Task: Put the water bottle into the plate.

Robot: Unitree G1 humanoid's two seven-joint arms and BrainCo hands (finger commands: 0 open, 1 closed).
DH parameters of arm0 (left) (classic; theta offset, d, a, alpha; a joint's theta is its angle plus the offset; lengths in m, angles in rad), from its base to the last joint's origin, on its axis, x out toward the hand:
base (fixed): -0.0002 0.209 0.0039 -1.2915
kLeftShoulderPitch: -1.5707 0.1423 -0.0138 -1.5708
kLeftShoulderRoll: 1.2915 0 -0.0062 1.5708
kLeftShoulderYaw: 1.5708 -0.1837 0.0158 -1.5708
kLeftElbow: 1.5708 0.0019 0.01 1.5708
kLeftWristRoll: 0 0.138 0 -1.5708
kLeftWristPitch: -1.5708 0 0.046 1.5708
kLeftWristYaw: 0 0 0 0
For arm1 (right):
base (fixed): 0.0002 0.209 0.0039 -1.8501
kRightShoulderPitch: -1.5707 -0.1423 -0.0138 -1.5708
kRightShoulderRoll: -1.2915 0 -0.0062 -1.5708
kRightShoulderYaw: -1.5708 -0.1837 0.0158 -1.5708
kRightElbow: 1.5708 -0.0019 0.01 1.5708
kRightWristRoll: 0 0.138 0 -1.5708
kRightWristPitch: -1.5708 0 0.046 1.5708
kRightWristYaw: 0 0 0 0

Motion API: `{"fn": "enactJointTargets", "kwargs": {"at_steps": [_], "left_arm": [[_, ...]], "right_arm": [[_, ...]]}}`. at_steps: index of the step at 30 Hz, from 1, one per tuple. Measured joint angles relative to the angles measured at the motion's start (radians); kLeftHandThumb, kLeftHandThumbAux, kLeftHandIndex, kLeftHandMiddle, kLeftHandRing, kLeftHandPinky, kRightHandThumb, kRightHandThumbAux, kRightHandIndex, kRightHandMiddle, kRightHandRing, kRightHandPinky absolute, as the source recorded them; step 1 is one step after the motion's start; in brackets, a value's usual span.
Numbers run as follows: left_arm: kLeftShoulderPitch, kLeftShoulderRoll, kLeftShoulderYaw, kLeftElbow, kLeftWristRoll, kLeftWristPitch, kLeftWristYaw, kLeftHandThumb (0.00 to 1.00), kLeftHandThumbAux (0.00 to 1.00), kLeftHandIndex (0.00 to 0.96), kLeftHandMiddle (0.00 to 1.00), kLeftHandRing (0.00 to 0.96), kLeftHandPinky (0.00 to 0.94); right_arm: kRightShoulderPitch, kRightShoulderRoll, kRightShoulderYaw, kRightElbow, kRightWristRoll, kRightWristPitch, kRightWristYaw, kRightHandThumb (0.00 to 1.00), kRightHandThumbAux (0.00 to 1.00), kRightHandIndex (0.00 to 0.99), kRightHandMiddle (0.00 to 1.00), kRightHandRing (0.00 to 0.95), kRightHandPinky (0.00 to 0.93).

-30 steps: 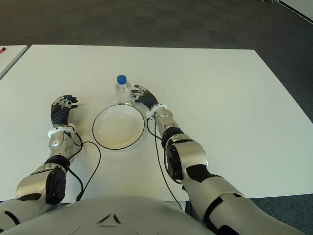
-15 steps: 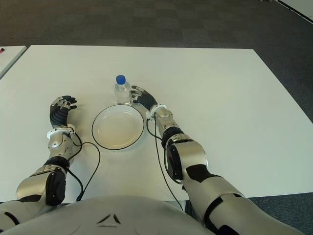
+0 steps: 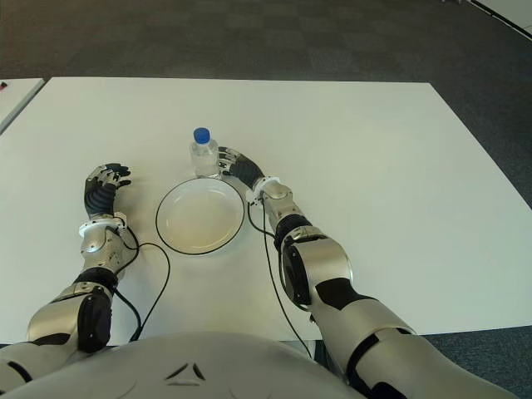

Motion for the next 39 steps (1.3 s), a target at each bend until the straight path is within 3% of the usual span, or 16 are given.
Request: {"fn": "enactJointTargets", "kwargs": {"at_steps": [5, 7, 10, 12, 20, 39], "left_arm": [[0.058, 0.042, 0.014, -0.021, -0.025, -0.031, -0.087, 0.680, 0.716, 0.415, 0.416, 0.423, 0.442], [0.077, 0.060, 0.024, -0.024, -0.034, -0.038, -0.117, 0.394, 0.690, 0.370, 0.412, 0.421, 0.442], [0.100, 0.082, 0.034, -0.024, -0.052, -0.045, -0.171, 0.251, 0.678, 0.343, 0.409, 0.419, 0.438], [0.110, 0.093, 0.040, -0.022, -0.070, -0.045, -0.215, 0.218, 0.678, 0.334, 0.408, 0.419, 0.438], [0.130, 0.117, 0.076, -0.001, -0.124, -0.031, -0.328, 0.224, 0.651, 0.299, 0.382, 0.401, 0.402], [0.132, 0.127, 0.076, 0.008, -0.124, -0.019, -0.327, 0.240, 0.618, 0.282, 0.366, 0.386, 0.404]], "right_arm": [[-0.002, 0.000, 0.014, 0.000, -0.006, -0.001, 0.002, 0.105, 0.562, 0.053, 0.100, 0.104, 0.149], [-0.002, 0.000, 0.018, 0.000, -0.007, -0.001, 0.002, 0.105, 0.567, 0.052, 0.101, 0.105, 0.152], [-0.002, 0.000, 0.023, 0.000, -0.007, -0.001, 0.006, 0.103, 0.572, 0.052, 0.102, 0.108, 0.155], [-0.002, 0.000, 0.024, 0.000, -0.007, -0.002, 0.011, 0.102, 0.573, 0.053, 0.103, 0.110, 0.156], [-0.003, 0.000, 0.028, 0.000, -0.007, -0.004, 0.024, 0.105, 0.575, 0.059, 0.115, 0.122, 0.169], [-0.003, 0.000, 0.034, 0.001, -0.007, -0.004, 0.032, 0.135, 0.581, 0.065, 0.146, 0.156, 0.206]]}}
